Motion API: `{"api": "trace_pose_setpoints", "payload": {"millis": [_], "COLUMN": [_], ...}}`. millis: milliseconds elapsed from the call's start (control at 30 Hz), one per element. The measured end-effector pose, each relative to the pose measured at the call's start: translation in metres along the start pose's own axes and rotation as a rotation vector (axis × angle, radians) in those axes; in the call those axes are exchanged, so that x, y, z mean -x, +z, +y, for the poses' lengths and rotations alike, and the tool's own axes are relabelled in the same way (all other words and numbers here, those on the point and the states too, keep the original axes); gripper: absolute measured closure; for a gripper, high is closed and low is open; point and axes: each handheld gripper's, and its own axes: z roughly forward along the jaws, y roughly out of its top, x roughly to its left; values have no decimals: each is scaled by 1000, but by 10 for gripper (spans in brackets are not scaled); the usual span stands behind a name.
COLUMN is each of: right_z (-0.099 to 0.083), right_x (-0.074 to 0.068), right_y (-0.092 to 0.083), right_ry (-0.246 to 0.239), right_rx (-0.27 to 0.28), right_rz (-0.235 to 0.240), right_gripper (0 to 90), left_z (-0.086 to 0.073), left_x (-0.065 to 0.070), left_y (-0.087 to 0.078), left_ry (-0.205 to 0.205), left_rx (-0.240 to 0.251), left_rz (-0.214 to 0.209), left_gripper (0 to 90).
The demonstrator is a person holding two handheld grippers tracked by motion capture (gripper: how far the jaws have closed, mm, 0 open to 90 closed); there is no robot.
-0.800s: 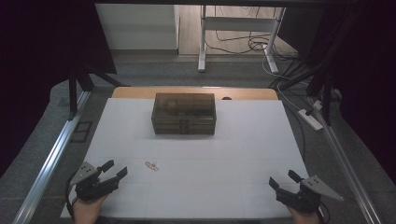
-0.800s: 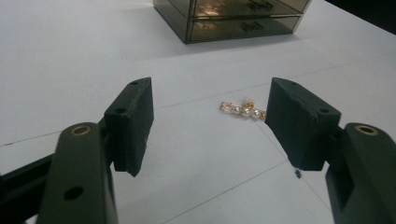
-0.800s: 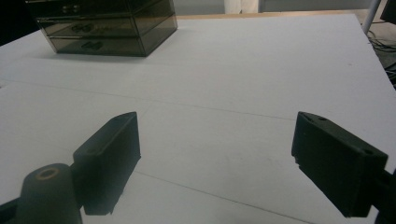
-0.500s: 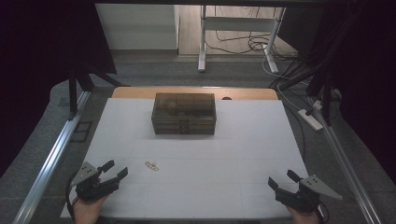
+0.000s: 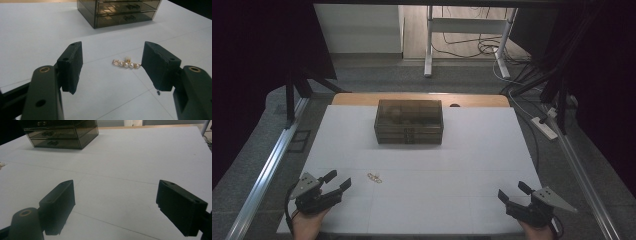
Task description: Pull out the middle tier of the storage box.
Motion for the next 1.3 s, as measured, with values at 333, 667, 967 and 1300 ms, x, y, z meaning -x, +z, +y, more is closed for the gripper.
{"api": "trace_pose_setpoints", "payload": {"millis": [333,667,967,1300], "right_z": [0,-1,-1,0], "right_x": [-1,-1,-1,-1], "right_y": [2,4,4,6], "right_ry": [-7,-6,-7,-8], "right_rx": [-14,-24,-27,-29], "right_rz": [12,11,13,19], "right_gripper": [153,152,152,151], "left_z": [9,14,18,23], "left_x": [8,12,15,18], "left_y": [4,10,16,24], "left_ry": [26,34,49,51], "left_rx": [15,18,13,1], "left_rz": [-24,-46,-64,-72], "left_gripper": [348,351,352,352]}}
